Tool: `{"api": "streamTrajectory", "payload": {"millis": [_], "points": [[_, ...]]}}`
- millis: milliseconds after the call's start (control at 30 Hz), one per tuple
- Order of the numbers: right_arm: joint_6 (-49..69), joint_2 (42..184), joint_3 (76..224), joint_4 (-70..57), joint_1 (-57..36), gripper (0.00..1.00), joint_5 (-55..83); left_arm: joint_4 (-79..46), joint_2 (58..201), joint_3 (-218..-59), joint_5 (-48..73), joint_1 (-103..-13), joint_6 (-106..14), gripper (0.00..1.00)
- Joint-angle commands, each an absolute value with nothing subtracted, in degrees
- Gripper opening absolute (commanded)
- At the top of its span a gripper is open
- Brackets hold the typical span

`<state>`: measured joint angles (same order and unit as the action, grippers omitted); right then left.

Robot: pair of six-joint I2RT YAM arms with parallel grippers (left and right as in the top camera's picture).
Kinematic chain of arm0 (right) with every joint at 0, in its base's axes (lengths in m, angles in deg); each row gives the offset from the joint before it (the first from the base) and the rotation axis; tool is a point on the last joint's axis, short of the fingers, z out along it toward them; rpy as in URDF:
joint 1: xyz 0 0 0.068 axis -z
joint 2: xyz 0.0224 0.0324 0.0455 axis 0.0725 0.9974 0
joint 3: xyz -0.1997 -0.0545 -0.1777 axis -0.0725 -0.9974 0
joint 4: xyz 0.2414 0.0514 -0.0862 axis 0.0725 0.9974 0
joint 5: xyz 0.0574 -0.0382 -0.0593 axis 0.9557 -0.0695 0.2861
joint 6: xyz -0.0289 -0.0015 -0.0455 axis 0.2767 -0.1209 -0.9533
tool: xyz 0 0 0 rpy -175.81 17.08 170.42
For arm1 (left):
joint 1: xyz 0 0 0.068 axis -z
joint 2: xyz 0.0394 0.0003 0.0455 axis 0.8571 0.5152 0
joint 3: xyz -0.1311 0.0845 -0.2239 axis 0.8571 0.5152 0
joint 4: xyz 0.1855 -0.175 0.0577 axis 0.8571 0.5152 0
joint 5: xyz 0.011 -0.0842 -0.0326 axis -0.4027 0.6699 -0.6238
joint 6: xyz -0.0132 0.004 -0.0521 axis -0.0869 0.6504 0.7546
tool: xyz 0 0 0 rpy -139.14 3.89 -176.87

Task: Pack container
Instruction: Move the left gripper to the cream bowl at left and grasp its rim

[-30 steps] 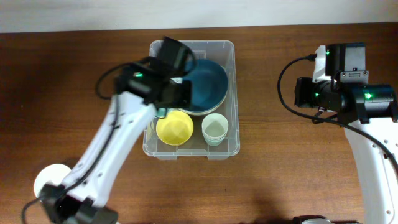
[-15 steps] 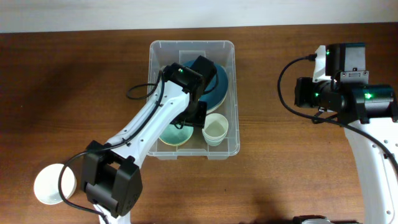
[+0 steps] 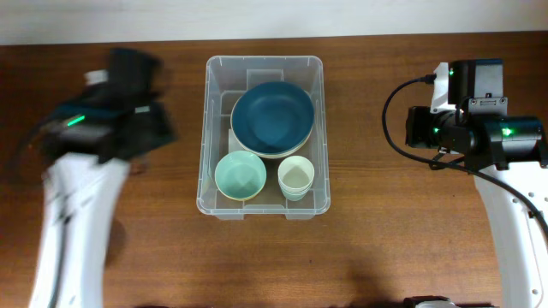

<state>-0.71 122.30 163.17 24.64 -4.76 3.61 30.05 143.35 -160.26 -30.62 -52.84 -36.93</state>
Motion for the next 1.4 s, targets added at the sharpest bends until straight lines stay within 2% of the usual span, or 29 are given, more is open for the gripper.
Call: {"api": "streamTrajectory", "payload": {"millis": [0, 167, 200, 267, 533, 767, 867, 900, 1000, 1033, 1067, 1233, 1367], "points": [[-0.3, 122.5, 163.3, 24.5, -4.5, 0.54, 2.9, 30.2, 141.3, -155.3, -32.5, -62.6, -35.3, 0.69], [-0.3, 122.5, 163.3, 24.5, -4.5, 0.54, 2.9, 26.5, 140.8, -142.9, -31.2, -77.0, -29.7, 0.87], [-0.3, 122.5, 163.3, 24.5, -4.5, 0.54, 2.9, 24.7, 140.8, -140.0, -30.0, -79.4, -29.5, 0.95], [-0.3, 122.5, 163.3, 24.5, -4.5, 0.54, 2.9, 20.2, 140.8, -134.2, -27.7, -83.5, -29.5, 0.99], [-0.3, 122.5, 163.3, 24.5, -4.5, 0.54, 2.9, 4.8, 142.2, -116.6, -23.9, -92.3, -29.6, 0.98], [-0.3, 122.5, 163.3, 24.5, -4.5, 0.54, 2.9, -4.3, 150.8, -112.5, -21.6, -92.8, -32.2, 0.89], [-0.3, 122.5, 163.3, 24.6, -4.5, 0.54, 2.9, -6.3, 153.1, -112.5, -20.1, -92.8, -32.2, 0.68], [-0.3, 122.5, 163.3, 24.6, -4.5, 0.54, 2.9, -7.0, 153.5, -112.7, -19.8, -92.8, -32.2, 0.44], [-0.3, 122.5, 163.3, 24.5, -4.5, 0.54, 2.9, -6.9, 153.3, -114.1, -19.0, -92.7, -34.6, 0.09], [-0.3, 122.5, 163.3, 24.5, -4.5, 0.54, 2.9, -6.5, 153.2, -114.9, -18.5, -92.5, -35.7, 0.04], [-0.3, 122.5, 163.3, 24.5, -4.5, 0.54, 2.9, -5.6, 153.0, -115.8, -18.3, -92.3, -36.1, 0.01], [-0.3, 122.5, 163.3, 24.5, -4.5, 0.54, 2.9, -0.1, 149.9, -121.4, -18.3, -88.3, -36.1, 0.01], [-0.3, 122.5, 163.3, 24.5, -4.5, 0.54, 2.9, 3.8, 145.1, -126.9, -18.3, -80.8, -36.1, 0.01]]}}
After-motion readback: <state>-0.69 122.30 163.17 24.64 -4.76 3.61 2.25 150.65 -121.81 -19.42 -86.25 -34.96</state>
